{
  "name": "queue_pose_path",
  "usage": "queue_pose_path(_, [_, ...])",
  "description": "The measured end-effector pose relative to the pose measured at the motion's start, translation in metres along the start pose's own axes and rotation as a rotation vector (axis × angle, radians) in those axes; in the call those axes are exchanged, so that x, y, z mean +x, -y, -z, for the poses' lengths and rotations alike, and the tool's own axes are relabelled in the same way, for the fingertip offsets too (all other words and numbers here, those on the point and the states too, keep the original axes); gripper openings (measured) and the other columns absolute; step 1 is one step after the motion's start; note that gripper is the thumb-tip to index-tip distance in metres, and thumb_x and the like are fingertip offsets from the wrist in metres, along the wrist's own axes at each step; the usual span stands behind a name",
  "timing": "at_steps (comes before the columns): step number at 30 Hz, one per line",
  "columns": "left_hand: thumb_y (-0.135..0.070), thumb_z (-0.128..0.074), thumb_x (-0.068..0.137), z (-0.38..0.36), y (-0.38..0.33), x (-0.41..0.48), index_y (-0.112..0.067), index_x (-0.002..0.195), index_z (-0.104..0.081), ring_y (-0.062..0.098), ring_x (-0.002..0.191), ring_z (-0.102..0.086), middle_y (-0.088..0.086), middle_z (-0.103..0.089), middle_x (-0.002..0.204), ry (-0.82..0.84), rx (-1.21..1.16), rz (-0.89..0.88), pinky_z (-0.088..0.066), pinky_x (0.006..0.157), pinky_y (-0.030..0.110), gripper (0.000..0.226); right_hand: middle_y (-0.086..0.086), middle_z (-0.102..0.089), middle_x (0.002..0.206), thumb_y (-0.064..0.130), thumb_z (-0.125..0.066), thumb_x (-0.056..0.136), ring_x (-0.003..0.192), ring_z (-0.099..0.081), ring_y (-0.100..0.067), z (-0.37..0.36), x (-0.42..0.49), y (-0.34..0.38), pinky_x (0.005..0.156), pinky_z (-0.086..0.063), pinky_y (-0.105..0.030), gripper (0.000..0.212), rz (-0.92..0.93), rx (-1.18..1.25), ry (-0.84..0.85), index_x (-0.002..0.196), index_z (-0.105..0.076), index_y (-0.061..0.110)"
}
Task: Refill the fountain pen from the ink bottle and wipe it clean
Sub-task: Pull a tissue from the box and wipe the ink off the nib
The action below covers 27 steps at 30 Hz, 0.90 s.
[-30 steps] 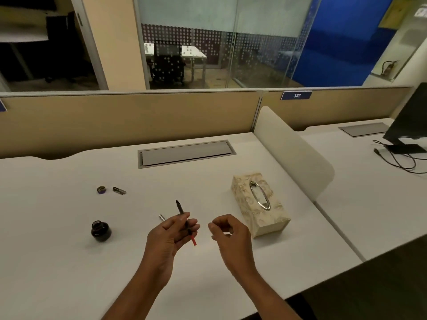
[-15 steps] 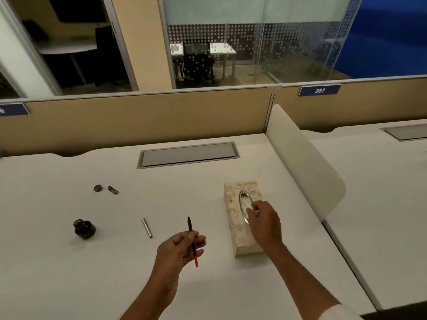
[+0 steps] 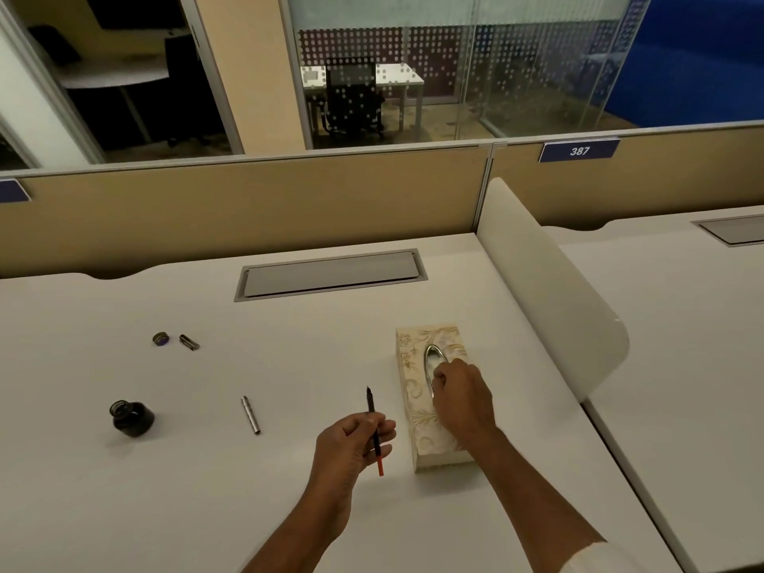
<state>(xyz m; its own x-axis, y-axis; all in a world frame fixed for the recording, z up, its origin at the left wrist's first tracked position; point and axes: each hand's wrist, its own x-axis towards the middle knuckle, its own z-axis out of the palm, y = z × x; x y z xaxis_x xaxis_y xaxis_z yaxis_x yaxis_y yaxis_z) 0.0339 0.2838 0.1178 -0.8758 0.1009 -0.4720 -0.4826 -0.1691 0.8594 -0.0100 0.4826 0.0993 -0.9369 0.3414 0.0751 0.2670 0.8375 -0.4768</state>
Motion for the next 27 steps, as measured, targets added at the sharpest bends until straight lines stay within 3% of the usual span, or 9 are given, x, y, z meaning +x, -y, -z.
queue_pose_path(7, [-0.014, -0.06, 0.102, -0.01, 0.0, 0.009, -0.002, 0.105, -0.074, 0.028, 0.096, -0.079, 0.014, -0.082, 0.098, 0.01, -0.028, 0.042, -0.063, 0.08, 0.034, 0.019, -0.006, -0.071, 0.107, 0.011, -0.06, 0.093, 0.1, -0.06, -0.026, -0.005, 0.004, -0.003, 0.073, -0.051, -0.034, 0.021, 0.031, -0.054, 0.005, 0.112, -0.07, 0.013])
queue_pose_path(11, [-0.015, -0.059, 0.103, -0.017, 0.002, 0.013, -0.002, 0.105, -0.074, 0.027, 0.097, -0.079, 0.013, -0.082, 0.098, 0.03, -0.013, 0.052, -0.063, 0.085, 0.037, 0.02, -0.011, -0.075, 0.109, 0.008, -0.059, 0.092, 0.101, -0.067, -0.031, -0.004, 0.012, 0.003, 0.079, -0.058, -0.039, 0.033, -0.02, 0.006, 0.017, 0.122, -0.069, 0.014])
queue_pose_path(14, [-0.015, -0.059, 0.103, -0.022, 0.004, 0.015, -0.003, 0.104, -0.075, 0.027, 0.098, -0.079, 0.013, -0.082, 0.1, 0.055, -0.005, 0.049, -0.062, 0.091, 0.041, 0.021, -0.012, -0.075, 0.11, 0.006, -0.06, 0.091, 0.101, -0.068, -0.031, -0.004, 0.015, 0.005, 0.082, -0.058, -0.039, 0.03, -0.077, 0.072, 0.027, 0.117, -0.07, 0.014])
queue_pose_path(21, [-0.016, -0.058, 0.103, -0.034, 0.006, 0.02, -0.002, 0.104, -0.076, 0.027, 0.099, -0.079, 0.014, -0.081, 0.101, 0.094, -0.005, 0.059, -0.062, 0.091, 0.038, 0.023, -0.005, -0.072, 0.094, 0.005, -0.057, 0.09, 0.083, -0.065, -0.023, -0.007, 0.008, 0.004, 0.067, -0.051, -0.032, 0.012, -0.07, 0.204, -0.075, 0.095, -0.064, 0.014])
queue_pose_path(27, [-0.017, -0.058, 0.103, -0.036, 0.007, 0.021, -0.003, 0.104, -0.077, 0.024, 0.1, -0.078, 0.011, -0.082, 0.1, 0.092, 0.018, 0.057, -0.061, 0.094, 0.037, 0.023, 0.002, -0.065, 0.078, 0.002, -0.06, 0.087, 0.07, -0.062, -0.021, -0.006, 0.005, -0.001, 0.062, -0.049, -0.031, 0.016, -0.123, 0.39, -0.107, 0.091, -0.057, 0.018])
